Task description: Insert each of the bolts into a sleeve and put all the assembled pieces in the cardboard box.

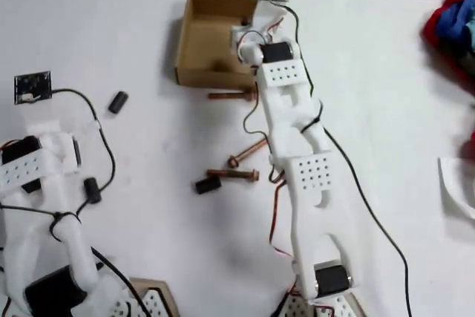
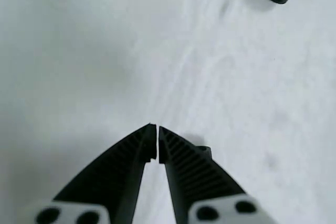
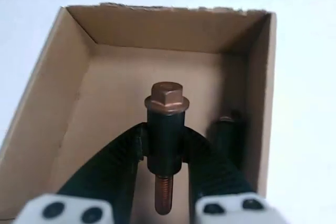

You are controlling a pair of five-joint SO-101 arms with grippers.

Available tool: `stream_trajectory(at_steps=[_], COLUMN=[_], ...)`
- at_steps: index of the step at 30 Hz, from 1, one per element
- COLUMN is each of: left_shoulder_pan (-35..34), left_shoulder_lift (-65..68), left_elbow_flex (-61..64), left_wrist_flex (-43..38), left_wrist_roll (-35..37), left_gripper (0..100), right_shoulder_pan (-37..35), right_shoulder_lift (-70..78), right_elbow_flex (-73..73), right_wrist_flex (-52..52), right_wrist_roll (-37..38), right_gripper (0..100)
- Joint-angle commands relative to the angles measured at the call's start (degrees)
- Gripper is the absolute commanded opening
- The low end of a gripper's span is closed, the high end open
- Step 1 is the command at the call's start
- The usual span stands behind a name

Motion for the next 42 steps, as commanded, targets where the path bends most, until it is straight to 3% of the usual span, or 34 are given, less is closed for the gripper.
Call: stream_trajectory(at_steps=[1, 10, 16, 21, 28, 38, 42], left_shoulder_pan=[-0.35, -0.35, -0.35, -0.35, -3.78, -8.35, -5.01], left_shoulder_lift=[-0.79, -0.79, -0.79, -0.79, -0.79, -0.79, -0.26], left_elbow_flex=[-0.31, -0.31, -0.31, -0.31, -0.40, -11.21, -11.38], left_wrist_flex=[-0.70, -0.35, -0.35, -0.44, 0.09, 15.56, 23.12], left_wrist_roll=[0.09, 0.09, 0.09, 0.09, 2.64, 2.99, 1.67], left_gripper=[3, 3, 3, 3, 3, 3, 4], right_shoulder_pan=[0.84, 1.10, 1.01, 1.89, 1.80, -7.87, -10.59], right_shoulder_lift=[-1.54, 2.24, 2.07, 0.22, -5.23, -9.54, -9.54], right_elbow_flex=[0.62, 0.18, -0.53, -4.84, -15.91, -27.52, -27.69], right_wrist_flex=[-1.80, -3.03, -2.77, 0.04, 17.71, 41.01, 43.56], right_wrist_roll=[-0.44, 0.00, 0.00, 0.00, 0.09, 8.53, 10.29], right_gripper=[2.0, 3.3, 19.5, 13.6, 9.0, 9.2, 9.1])
